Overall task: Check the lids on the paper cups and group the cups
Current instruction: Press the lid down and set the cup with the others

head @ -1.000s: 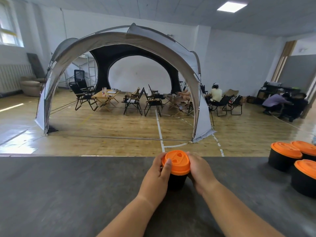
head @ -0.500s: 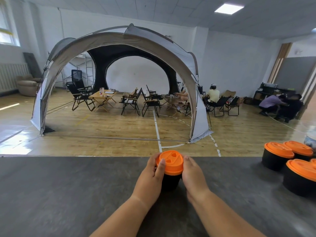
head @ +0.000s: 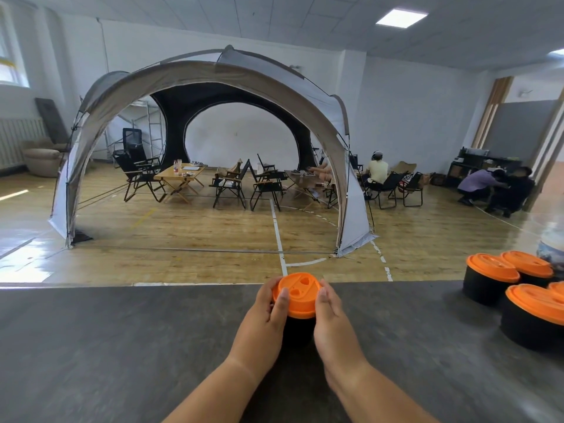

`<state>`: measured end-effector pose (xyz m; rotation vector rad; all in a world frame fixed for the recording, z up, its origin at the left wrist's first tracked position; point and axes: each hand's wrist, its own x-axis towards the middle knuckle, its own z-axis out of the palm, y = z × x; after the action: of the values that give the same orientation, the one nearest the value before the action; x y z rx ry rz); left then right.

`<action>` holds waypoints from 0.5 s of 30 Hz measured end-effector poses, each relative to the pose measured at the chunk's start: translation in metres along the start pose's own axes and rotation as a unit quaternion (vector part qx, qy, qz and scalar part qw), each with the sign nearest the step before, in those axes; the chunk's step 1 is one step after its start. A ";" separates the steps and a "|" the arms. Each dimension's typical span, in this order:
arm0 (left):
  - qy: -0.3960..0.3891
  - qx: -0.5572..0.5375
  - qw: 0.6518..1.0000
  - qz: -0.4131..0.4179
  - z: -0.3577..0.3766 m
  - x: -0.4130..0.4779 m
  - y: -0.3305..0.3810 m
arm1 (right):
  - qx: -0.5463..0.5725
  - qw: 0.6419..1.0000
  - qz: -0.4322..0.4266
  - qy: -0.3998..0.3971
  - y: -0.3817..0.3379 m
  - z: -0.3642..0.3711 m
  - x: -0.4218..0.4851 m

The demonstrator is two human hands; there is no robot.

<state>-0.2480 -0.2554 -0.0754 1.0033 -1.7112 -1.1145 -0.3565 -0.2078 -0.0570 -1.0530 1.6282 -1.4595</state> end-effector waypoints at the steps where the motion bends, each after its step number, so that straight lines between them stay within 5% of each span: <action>1: 0.002 -0.002 1.000 0.001 0.000 0.000 -0.001 | -0.012 1.000 -0.003 -0.008 0.001 0.001 -0.002; 15: 0.011 -0.008 1.000 -0.001 -0.001 -0.005 0.006 | -0.049 0.995 -0.084 -0.032 0.006 0.001 -0.010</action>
<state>-0.2462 -0.2498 -0.0705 1.0051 -1.6823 -1.1128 -0.3517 -0.1989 -0.0634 -1.3055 1.6117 -1.4496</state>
